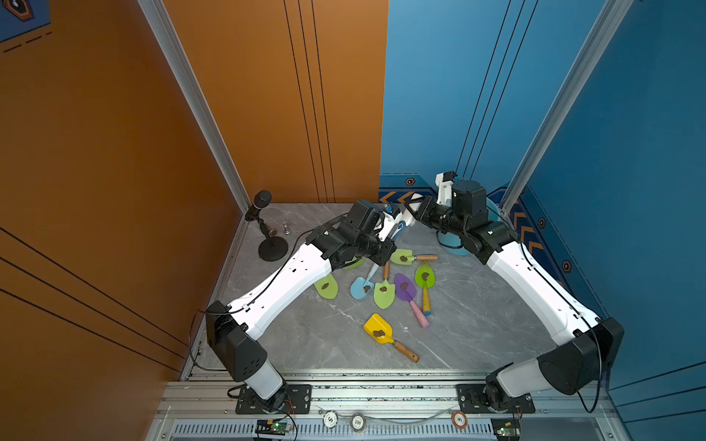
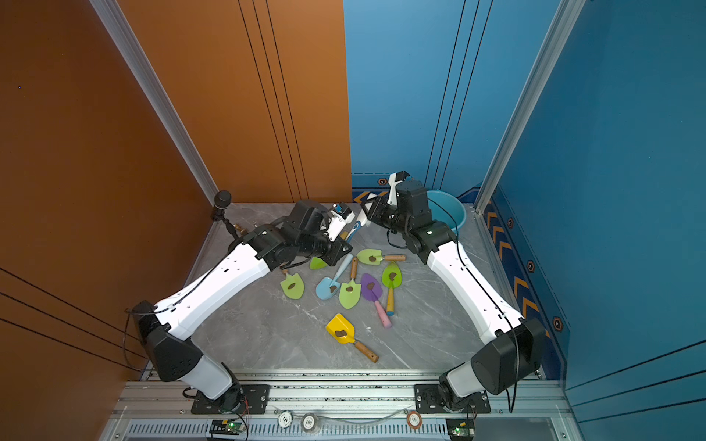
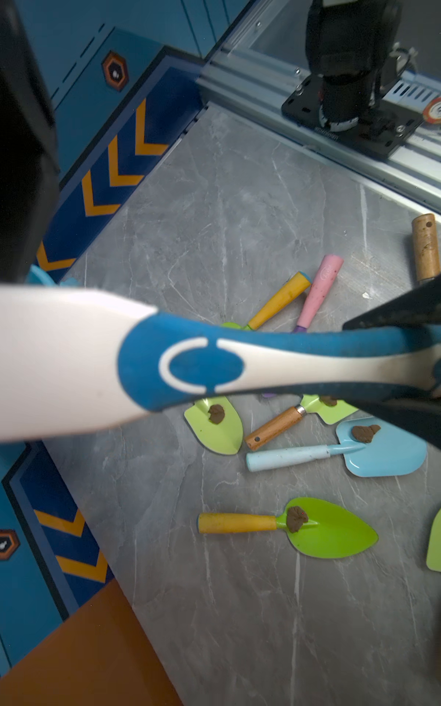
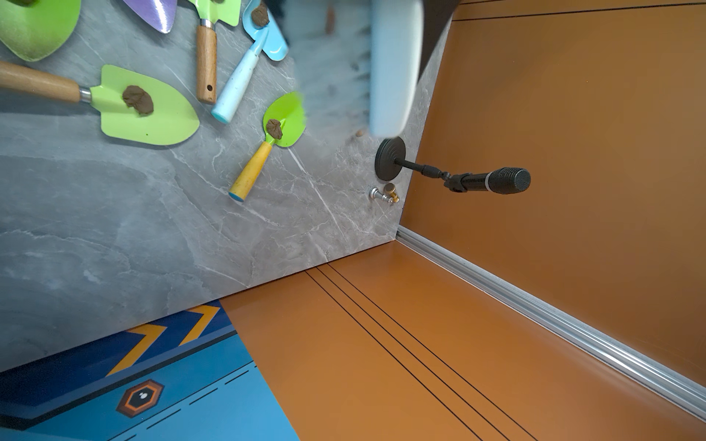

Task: Brush the soil off the hand trowel and place it into the bucket
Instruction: Pick up the brush from the center of the board.

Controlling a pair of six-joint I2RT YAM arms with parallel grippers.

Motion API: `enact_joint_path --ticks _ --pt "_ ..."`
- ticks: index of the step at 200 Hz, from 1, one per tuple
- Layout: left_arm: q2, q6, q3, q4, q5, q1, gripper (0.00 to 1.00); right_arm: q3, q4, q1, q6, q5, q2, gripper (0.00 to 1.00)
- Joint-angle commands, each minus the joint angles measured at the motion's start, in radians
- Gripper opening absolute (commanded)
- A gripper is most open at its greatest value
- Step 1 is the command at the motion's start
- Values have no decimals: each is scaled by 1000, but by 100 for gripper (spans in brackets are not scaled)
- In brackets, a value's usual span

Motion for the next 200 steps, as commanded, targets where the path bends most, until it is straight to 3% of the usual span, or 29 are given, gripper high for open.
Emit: enact_joint_path --ticks 1,20,36,43,65,76,103,130,153,200 --pt "3 23 16 26 36 -23 12 21 18 -3 7 -37 -10 17" --pt "8 16 17 28 34 -25 2 22 14 -4 10 -47 -10 18" --pt "9 13 11 32 36 -30 0 17 15 -7 12 -55 -14 24" --pt "9 10 10 32 36 -30 0 12 19 -10 15 -56 -18 32" --pt "-4 0 -14 32 14 -30 0 0 31 -53 21 -44 -49 73" --pt "-26 -6 -36 30 2 -28 0 -4 39 -96 32 -52 -72 82" --pt "-94 -18 -112 22 -30 -15 0 -22 12 -202 32 -49 -136 84" --pt "-177 -62 -221 23 -79 -5 0 -76 -77 -240 31 18 -181 83" --pt "-242 -115 -325 22 -142 -9 0 -166 -87 -211 61 63 -201 82" --pt "-379 -200 -500 80 -262 -35 0 -362 -42 -84 187 277 -179 81"
